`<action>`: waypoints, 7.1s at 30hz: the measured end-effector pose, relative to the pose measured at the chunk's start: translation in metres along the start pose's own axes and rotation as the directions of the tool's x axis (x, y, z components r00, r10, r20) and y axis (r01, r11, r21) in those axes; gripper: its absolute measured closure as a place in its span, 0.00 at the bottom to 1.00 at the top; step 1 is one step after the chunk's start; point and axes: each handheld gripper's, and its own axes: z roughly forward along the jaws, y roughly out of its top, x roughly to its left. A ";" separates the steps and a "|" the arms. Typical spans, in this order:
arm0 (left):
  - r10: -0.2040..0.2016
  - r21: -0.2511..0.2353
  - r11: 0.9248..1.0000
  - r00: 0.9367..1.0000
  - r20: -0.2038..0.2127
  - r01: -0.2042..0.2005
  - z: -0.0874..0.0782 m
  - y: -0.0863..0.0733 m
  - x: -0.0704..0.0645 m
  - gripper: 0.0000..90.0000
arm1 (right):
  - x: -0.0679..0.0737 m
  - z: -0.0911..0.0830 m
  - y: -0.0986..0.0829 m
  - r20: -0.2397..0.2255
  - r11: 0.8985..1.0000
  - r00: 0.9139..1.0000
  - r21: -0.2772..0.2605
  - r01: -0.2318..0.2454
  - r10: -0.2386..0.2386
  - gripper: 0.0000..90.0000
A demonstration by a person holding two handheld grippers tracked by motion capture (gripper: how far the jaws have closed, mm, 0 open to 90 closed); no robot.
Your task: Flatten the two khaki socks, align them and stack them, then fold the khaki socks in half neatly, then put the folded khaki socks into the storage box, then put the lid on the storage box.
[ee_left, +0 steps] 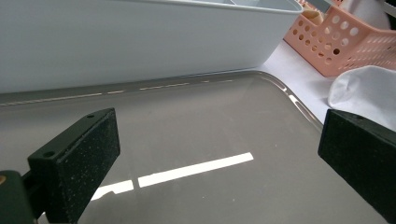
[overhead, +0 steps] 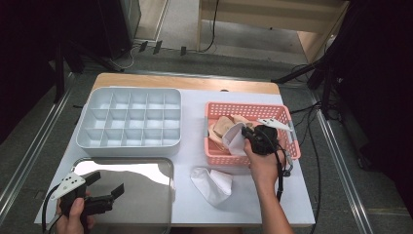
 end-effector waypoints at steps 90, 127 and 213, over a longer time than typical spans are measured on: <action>-0.017 -0.012 1.000 1.000 -0.006 0.017 -0.002 0.000 0.006 0.00 | 0.008 -0.018 -0.001 -0.043 0.945 0.999 -0.326 -0.005 -0.010 0.91; 0.022 -0.011 1.000 1.000 -0.002 -0.022 0.003 -0.003 -0.011 0.00 | 0.014 -0.103 -0.047 -0.100 0.926 0.995 -0.373 -0.058 0.022 0.91; 0.100 0.038 0.993 0.982 0.160 -0.107 0.066 0.013 -0.091 0.00 | -0.034 -0.065 -0.148 0.024 0.997 0.997 -0.030 -0.069 0.070 0.80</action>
